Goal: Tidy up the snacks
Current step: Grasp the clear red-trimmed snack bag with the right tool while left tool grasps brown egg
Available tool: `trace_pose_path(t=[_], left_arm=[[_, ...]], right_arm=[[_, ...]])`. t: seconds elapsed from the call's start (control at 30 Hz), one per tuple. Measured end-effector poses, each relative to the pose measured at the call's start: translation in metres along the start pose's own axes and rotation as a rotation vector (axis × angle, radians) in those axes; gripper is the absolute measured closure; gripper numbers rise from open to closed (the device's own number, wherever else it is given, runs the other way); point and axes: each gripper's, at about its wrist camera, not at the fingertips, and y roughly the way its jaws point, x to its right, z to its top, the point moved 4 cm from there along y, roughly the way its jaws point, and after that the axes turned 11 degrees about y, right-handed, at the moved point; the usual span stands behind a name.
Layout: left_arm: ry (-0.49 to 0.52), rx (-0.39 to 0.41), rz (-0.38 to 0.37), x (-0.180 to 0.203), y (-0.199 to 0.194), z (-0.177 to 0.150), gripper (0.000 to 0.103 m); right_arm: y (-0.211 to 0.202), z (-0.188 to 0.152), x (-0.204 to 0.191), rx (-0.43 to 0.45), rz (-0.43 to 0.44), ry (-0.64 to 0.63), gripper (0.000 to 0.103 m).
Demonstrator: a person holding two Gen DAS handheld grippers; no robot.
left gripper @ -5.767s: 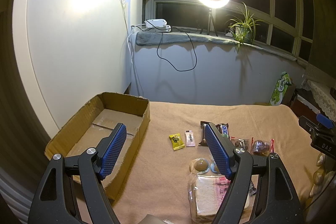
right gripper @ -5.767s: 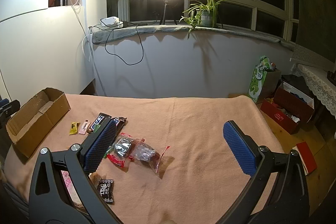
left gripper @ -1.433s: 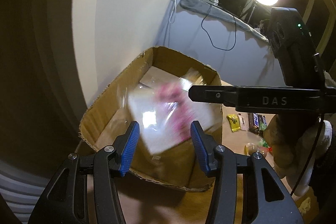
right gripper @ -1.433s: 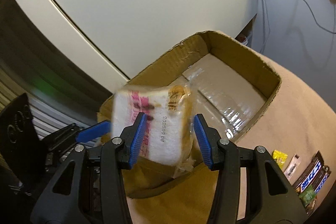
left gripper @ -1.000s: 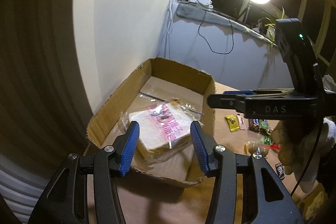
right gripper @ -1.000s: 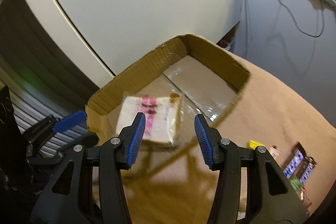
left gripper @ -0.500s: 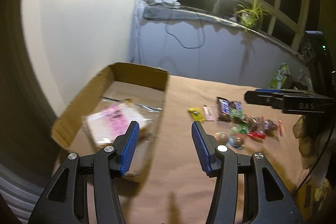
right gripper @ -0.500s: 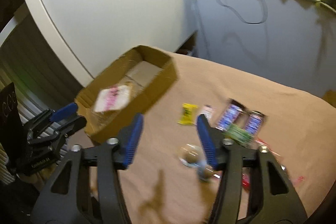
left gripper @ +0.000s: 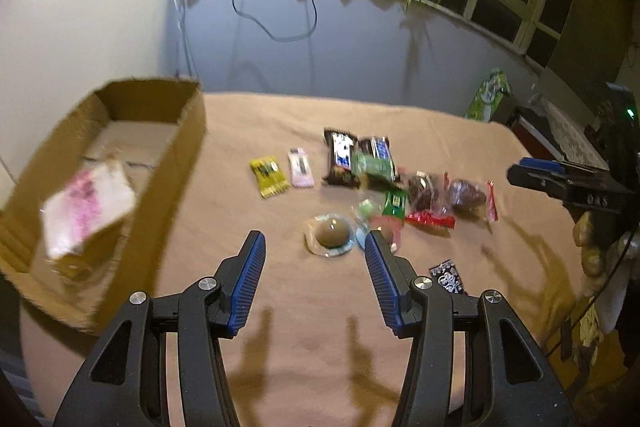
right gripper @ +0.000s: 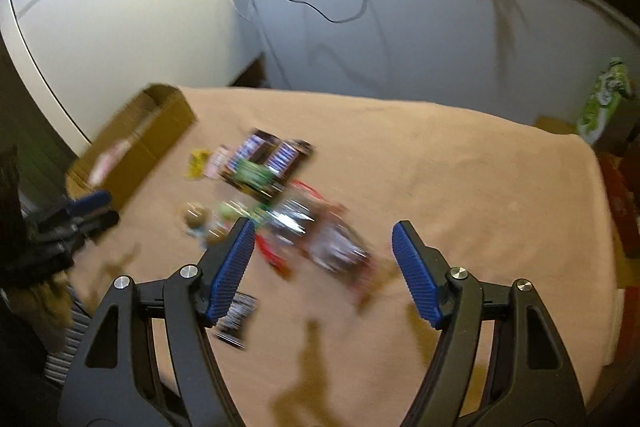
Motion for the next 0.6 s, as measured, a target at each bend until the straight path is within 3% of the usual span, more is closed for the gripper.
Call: trace_pose_path(t=[0.2, 0.6], left_arm=[[0.017, -0.054, -0.007, 0.003, 0.027, -0.002, 0.052], [0.04, -0.136, -0.035, 0.004, 0.067, -0.003, 0.053]], right_arm=[[0.013, -0.021, 0.021, -0.024, -0.078, -0.071, 0.029], [0.06, -0.015, 0.015, -0.083, -0.053, -0.205, 0.029]])
